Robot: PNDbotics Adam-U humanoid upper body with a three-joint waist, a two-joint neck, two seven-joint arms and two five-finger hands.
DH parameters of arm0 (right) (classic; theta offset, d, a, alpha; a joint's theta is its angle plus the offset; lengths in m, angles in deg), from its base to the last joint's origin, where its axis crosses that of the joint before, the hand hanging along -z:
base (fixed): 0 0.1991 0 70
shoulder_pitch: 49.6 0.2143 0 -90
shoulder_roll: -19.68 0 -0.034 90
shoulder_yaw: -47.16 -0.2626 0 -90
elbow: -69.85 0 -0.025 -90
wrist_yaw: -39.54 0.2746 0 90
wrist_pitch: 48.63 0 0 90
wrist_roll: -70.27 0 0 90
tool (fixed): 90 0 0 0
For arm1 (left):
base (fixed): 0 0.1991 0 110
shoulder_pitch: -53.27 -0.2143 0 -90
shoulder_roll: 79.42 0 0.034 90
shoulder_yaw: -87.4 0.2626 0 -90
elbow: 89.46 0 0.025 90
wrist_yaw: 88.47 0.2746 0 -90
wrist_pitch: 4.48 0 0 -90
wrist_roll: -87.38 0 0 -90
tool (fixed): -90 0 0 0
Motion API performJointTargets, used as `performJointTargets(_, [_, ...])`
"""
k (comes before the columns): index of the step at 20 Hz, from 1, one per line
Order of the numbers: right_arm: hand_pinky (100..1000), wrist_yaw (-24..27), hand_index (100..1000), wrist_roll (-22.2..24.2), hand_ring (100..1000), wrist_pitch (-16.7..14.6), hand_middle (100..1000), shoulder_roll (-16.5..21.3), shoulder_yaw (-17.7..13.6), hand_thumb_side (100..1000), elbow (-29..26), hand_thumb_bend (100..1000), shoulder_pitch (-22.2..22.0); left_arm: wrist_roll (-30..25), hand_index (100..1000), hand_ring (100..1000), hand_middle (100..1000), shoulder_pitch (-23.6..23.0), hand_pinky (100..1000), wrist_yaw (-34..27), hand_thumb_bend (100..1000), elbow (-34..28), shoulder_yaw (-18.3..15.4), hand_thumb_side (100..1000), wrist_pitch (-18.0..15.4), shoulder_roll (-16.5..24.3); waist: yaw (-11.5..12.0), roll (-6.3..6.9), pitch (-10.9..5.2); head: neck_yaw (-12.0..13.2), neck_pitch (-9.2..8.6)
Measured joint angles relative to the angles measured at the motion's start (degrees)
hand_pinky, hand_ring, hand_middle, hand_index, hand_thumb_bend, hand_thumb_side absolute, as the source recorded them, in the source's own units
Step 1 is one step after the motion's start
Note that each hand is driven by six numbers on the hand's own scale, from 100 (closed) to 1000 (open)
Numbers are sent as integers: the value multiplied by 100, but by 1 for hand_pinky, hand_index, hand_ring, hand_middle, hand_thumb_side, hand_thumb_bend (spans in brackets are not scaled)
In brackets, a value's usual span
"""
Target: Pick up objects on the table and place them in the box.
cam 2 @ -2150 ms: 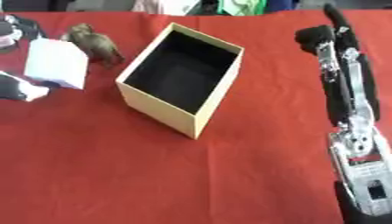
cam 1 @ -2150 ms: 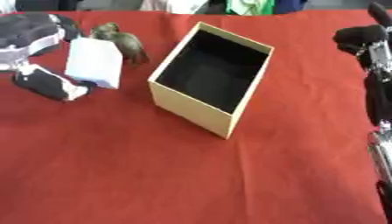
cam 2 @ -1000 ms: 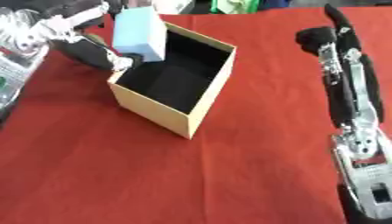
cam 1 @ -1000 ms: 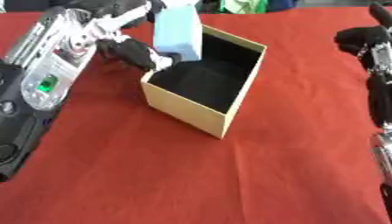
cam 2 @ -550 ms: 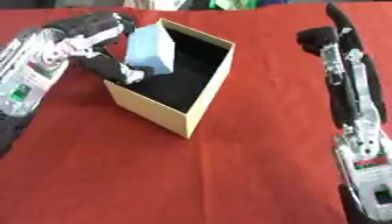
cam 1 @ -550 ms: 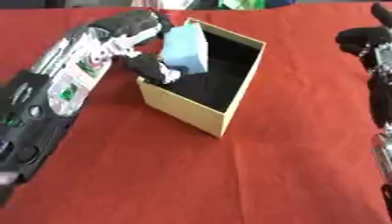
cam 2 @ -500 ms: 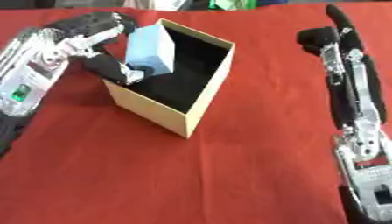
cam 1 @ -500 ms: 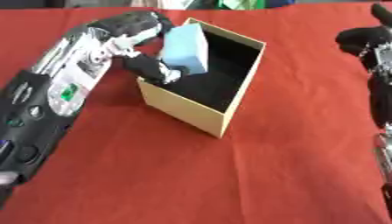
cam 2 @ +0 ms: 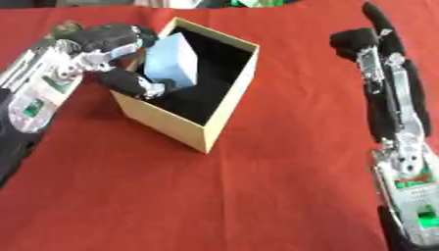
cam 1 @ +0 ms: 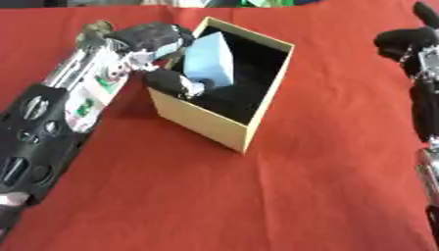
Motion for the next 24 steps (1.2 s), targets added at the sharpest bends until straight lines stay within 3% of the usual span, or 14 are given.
performJointTargets(5, [812, 20, 1000, 18, 770, -2, 670, -11, 1, 912, 0, 100, 0, -32, 893, 889, 859, 0, 733, 8, 299, 59, -21, 927, -115, 0, -5, 17, 5, -53, 9])
performJointTargets(11, [812, 24, 1000, 36, 770, 0, 670, -35, 1, 916, 0, 100, 0, -54, 892, 890, 859, 8, 734, -82, 295, 75, -52, 930, -271, 0, -20, 30, 27, -102, 59])
performJointTargets(13, [812, 26, 1000, 39, 770, 3, 670, -36, 1, 917, 0, 100, 0, -49, 880, 886, 850, 16, 730, -98, 319, 75, -63, 894, -309, 1, -22, 32, 34, -124, 65])
performJointTargets(18, [812, 54, 1000, 40, 771, 5, 670, -36, 1, 919, 0, 100, -2, -3, 854, 865, 822, 45, 723, -26, 268, 10, -73, 769, -371, 5, -24, 50, 35, -170, 114])
performJointTargets(24, [812, 70, 1000, 41, 771, 5, 669, -36, 1, 920, 0, 100, -18, 16, 839, 875, 823, 141, 737, 203, 264, -160, -76, 828, -305, 86, 1, 81, 35, -259, 213])
